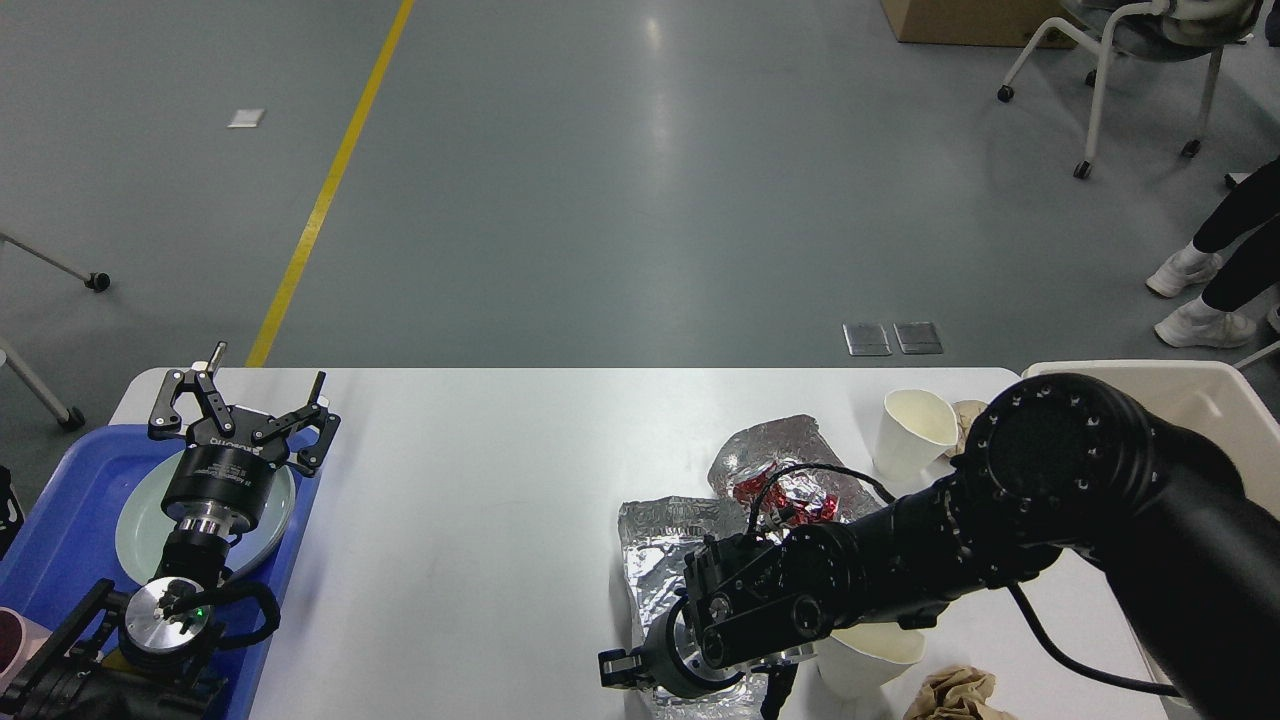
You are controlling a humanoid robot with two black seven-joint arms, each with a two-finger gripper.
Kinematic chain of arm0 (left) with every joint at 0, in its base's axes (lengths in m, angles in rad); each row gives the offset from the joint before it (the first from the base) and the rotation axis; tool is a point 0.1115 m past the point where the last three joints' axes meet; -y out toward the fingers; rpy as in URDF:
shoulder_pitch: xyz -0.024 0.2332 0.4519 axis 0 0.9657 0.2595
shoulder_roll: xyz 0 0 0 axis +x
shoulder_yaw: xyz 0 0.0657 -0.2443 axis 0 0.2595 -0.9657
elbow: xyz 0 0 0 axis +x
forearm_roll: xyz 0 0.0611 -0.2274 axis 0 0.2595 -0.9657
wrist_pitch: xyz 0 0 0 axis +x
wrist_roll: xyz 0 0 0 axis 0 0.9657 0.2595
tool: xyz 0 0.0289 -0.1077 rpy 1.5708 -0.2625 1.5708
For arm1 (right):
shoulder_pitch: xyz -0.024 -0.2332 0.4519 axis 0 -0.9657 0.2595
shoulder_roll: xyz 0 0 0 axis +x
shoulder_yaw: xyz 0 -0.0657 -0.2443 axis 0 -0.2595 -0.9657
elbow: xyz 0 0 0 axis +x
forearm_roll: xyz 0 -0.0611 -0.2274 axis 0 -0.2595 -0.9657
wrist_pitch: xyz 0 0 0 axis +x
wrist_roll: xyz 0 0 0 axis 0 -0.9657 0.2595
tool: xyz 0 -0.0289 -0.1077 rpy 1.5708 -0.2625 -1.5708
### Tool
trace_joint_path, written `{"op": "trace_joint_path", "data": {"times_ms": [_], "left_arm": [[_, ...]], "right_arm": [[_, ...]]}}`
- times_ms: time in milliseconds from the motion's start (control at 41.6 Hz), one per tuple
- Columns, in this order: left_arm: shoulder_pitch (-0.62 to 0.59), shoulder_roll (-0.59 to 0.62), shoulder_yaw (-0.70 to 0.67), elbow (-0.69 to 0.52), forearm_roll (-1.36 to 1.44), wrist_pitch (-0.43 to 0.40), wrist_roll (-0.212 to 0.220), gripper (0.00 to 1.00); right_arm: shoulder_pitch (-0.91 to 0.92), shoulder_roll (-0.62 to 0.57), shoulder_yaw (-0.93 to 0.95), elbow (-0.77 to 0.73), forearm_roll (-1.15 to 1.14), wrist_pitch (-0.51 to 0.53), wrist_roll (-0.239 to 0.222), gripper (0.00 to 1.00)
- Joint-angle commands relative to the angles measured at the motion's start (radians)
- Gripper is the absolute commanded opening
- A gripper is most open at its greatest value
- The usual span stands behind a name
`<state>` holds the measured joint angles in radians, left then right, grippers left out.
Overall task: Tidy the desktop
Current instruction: 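Lower the right gripper and grasp the edge of the empty foil tray, then lift the foil tray and carry it over the beige bin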
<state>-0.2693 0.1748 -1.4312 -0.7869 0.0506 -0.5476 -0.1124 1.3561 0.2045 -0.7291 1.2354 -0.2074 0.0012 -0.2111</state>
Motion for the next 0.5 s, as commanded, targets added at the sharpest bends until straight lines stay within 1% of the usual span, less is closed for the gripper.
{"op": "trace_joint_path", "data": {"times_ms": [0,72,120,216,288,312,361,385,409,481], "left_arm": [[-0.001,0.000,0.000,0.000,0.000,0.000,-0.001,0.96],[0.001,0.000,0.000,0.000,0.000,0.000,-0.001,0.96],[-0.001,0.000,0.000,0.000,0.000,0.000,-0.001,0.96],[0.001,0.000,0.000,0.000,0.000,0.000,-0.001,0.96],[0.001,0.000,0.000,0.000,0.000,0.000,-0.001,0.96],[0.001,0.000,0.000,0.000,0.000,0.000,-0.001,0.96],[0.001,0.000,0.000,0.000,0.000,0.000,-0.001,0.96],[0.001,0.000,0.000,0.000,0.000,0.000,-0.001,0.96],[0.001,0.000,0.000,0.000,0.000,0.000,-0.001,0.96],[0.001,0.000,0.000,0.000,0.000,0.000,-0.001,0.96]], "right_arm": [[0.121,-0.028,-0.001,0.102,0.112,0.009,0.009,0.00],[0.205,-0.050,-0.001,0.165,0.170,0.009,0.009,0.00],[0.293,-0.082,-0.001,0.237,0.190,0.017,0.009,0.00],[0.414,-0.141,0.000,0.317,0.194,0.074,0.009,0.00],[0.506,-0.175,0.002,0.357,0.197,0.140,0.009,0.00],[0.565,-0.195,0.002,0.366,0.203,0.185,0.009,0.00],[0.621,-0.217,0.002,0.372,0.210,0.236,0.009,0.00],[0.650,-0.230,-0.003,0.374,0.212,0.273,0.003,0.00],[0.705,-0.247,-0.013,0.374,0.212,0.337,-0.001,0.00],[0.794,-0.275,-0.059,0.374,0.212,0.433,-0.001,0.00]]}}
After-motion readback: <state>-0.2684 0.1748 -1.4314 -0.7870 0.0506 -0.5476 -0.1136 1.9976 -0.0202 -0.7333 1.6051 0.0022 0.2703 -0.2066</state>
